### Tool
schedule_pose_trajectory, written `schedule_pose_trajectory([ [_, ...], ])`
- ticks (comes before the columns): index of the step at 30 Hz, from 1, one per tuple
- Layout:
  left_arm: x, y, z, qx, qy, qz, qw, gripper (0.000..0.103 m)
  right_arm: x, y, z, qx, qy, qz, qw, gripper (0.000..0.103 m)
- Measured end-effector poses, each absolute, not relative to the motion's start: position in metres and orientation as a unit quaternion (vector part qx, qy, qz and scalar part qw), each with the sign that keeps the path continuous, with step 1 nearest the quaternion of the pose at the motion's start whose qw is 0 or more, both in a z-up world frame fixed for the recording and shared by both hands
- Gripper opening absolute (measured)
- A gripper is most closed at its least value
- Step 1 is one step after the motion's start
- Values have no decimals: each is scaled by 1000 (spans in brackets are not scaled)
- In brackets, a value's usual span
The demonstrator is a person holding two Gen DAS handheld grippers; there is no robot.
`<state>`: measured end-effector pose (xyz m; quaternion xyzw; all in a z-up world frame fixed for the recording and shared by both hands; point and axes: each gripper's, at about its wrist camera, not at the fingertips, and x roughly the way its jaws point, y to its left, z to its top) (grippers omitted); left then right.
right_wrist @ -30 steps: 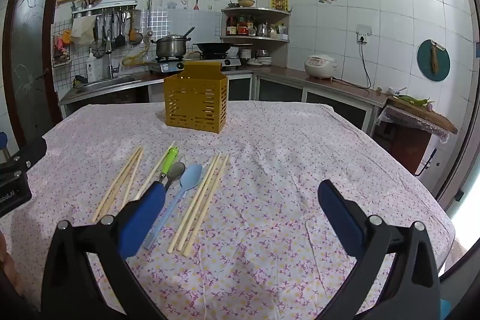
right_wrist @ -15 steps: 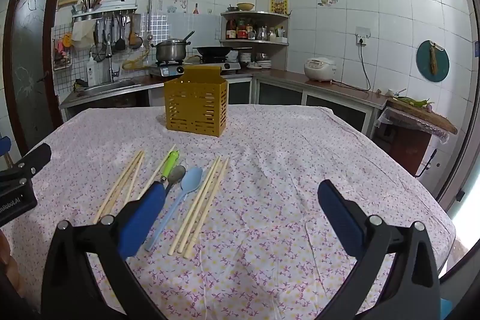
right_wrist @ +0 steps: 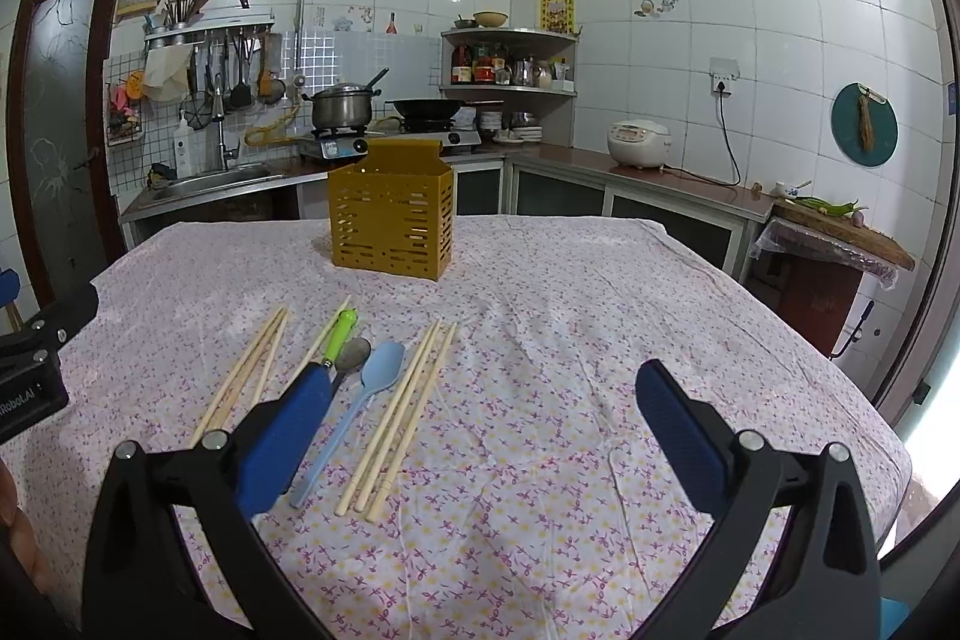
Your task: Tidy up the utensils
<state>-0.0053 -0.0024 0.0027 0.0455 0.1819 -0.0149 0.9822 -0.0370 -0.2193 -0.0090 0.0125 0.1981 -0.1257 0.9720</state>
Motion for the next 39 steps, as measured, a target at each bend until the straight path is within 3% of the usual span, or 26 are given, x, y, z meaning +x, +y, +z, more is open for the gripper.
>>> schedule_pose_trajectory([
  [39,-6,0,4,46,182,-14,982,98,-32,-219,-12,10,195,-130,972,99],
])
